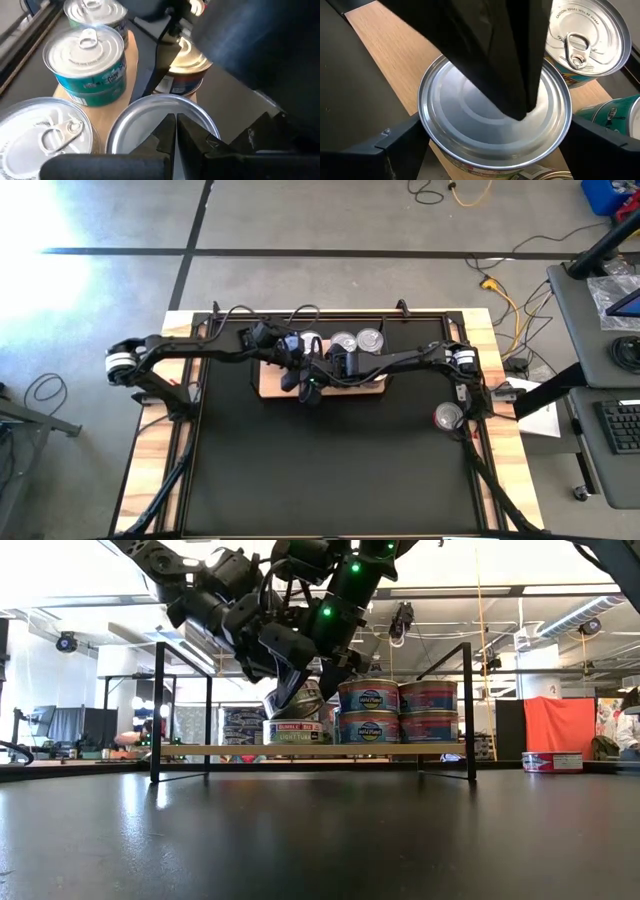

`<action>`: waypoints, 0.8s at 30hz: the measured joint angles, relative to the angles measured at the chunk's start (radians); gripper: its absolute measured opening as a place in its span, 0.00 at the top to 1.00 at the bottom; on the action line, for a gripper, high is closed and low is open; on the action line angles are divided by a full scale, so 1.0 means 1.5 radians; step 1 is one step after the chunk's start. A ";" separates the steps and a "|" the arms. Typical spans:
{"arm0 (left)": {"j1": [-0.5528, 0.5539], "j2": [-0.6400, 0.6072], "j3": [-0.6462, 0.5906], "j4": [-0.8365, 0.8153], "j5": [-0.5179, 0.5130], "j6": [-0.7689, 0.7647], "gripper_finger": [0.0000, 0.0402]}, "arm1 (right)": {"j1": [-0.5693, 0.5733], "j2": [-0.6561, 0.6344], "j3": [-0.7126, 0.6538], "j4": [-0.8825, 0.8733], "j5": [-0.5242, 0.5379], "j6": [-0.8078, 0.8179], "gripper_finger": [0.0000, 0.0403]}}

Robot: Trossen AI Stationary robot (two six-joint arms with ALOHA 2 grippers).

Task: Stack canned seafood by type on shelf
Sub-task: Stack the green and white tuna can on the green and white tuna can

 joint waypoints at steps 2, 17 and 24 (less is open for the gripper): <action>0.000 -0.013 -0.009 0.017 -0.003 0.005 1.00 | 0.000 0.000 0.000 0.001 -0.003 0.000 0.08; 0.003 -0.036 -0.131 0.219 -0.015 -0.040 1.00 | -0.002 0.000 -0.001 0.006 -0.007 0.004 0.08; 0.003 -0.006 -0.032 0.031 -0.015 0.062 1.00 | -0.003 0.000 0.000 0.001 -0.020 -0.001 0.08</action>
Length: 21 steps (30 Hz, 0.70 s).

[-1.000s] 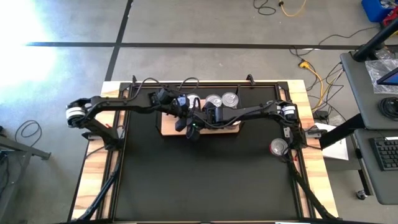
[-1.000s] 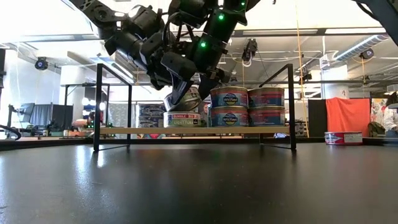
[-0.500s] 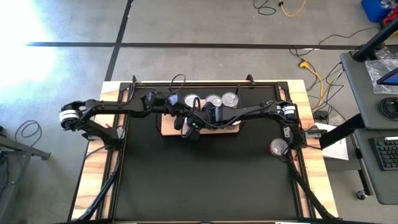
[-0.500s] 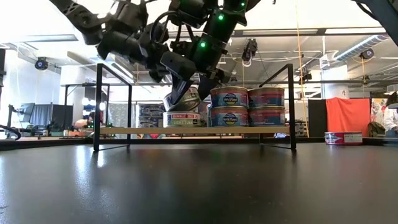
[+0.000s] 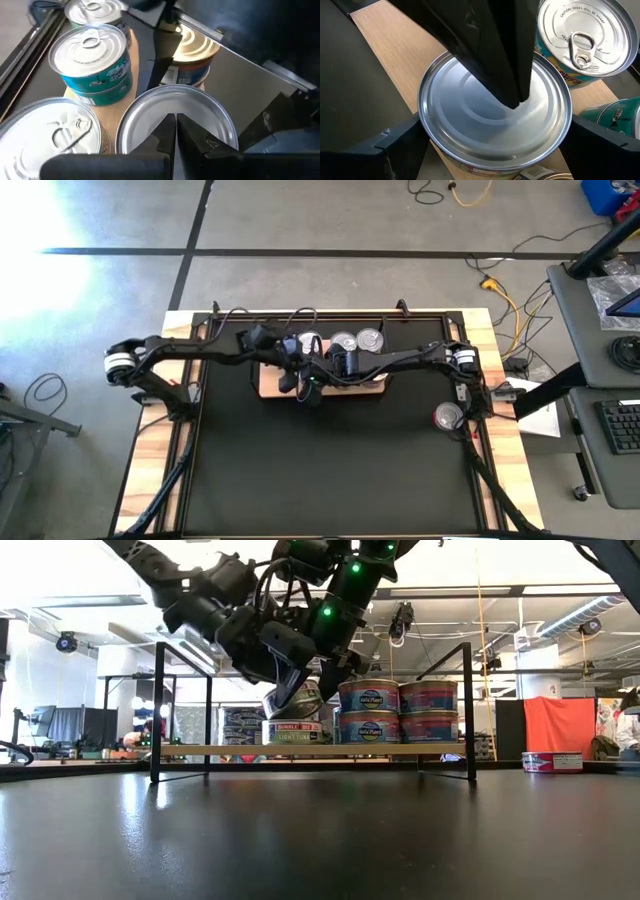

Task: Stack canned seafood by type on shelf
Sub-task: Stack the green and white tuna can on the green and white tuna can

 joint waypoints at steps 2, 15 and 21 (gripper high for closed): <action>0.000 0.011 0.031 -0.042 0.007 0.037 1.00 | 0.000 0.000 0.000 -0.001 0.000 -0.005 0.08; 0.001 0.093 0.091 -0.130 0.072 0.201 1.00 | -0.001 0.002 -0.003 -0.007 -0.005 -0.024 0.08; 0.002 0.104 0.091 -0.138 0.064 0.195 1.00 | -0.002 0.003 -0.004 -0.003 -0.030 -0.014 0.08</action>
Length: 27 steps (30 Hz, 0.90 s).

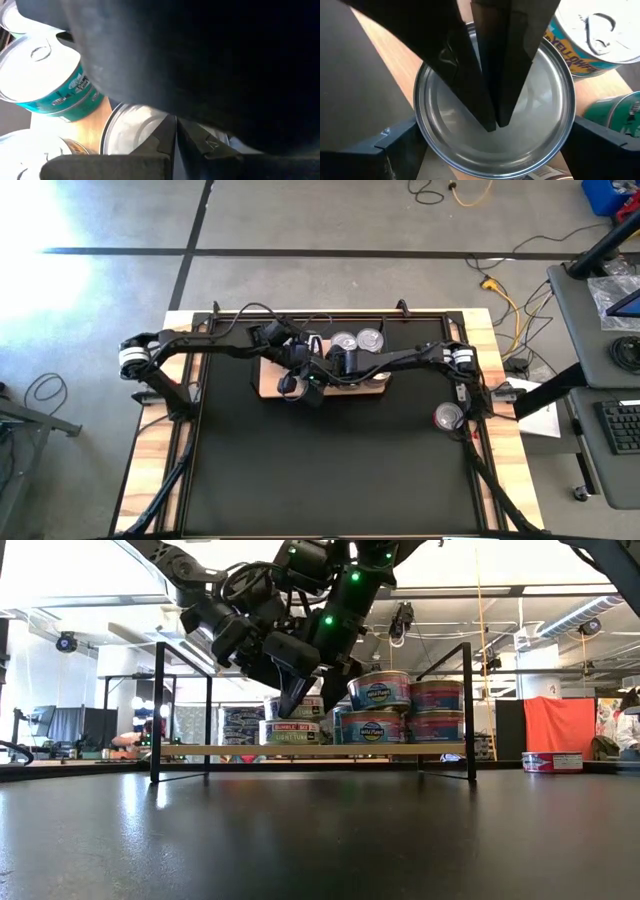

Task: Stack canned seafood by type on shelf
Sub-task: Stack the green and white tuna can on the green and white tuna can

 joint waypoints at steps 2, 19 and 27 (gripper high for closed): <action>0.003 0.000 0.000 -0.007 0.000 0.000 1.00 | 0.000 0.000 0.000 0.000 -0.004 -0.001 0.08; 0.011 -0.018 0.000 -0.034 -0.014 0.007 1.00 | 0.000 -0.007 0.003 0.002 -0.008 -0.015 0.08; 0.017 -0.012 -0.001 -0.051 -0.009 0.017 1.00 | 0.001 -0.011 0.014 -0.042 -0.008 -0.020 0.08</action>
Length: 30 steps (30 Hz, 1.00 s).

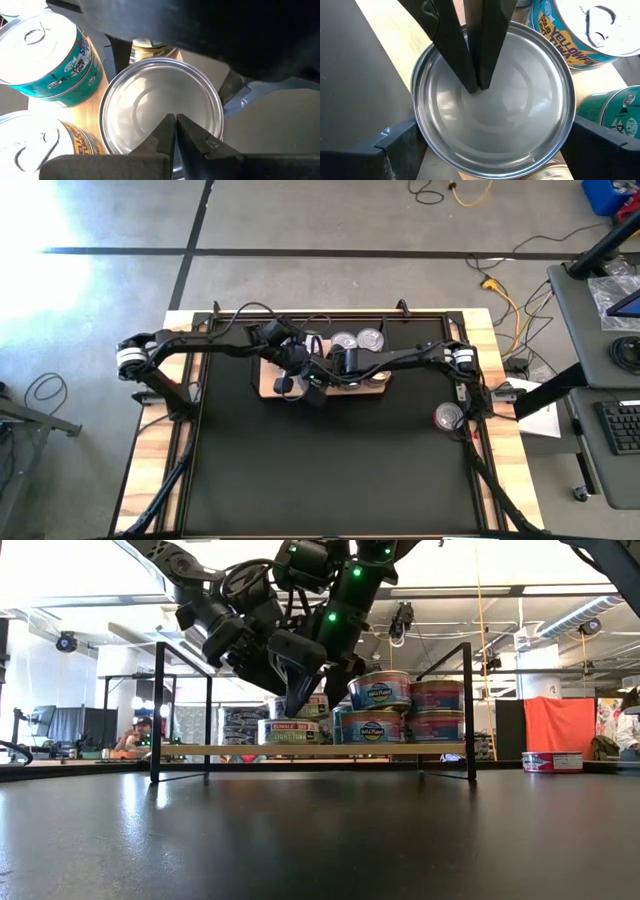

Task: Stack canned seafood by type on shelf
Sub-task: Stack the green and white tuna can on the green and white tuna can

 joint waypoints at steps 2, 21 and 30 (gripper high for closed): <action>0.002 0.000 0.000 0.000 0.000 0.000 1.00 | 0.000 0.000 0.000 0.000 0.000 0.000 0.08; 0.004 -0.044 -0.004 0.075 0.015 -0.084 1.00 | 0.004 -0.004 0.008 0.043 -0.027 -0.024 0.08; 0.002 -0.032 -0.012 0.068 0.027 -0.067 1.00 | 0.004 -0.001 0.002 0.042 -0.038 -0.036 0.08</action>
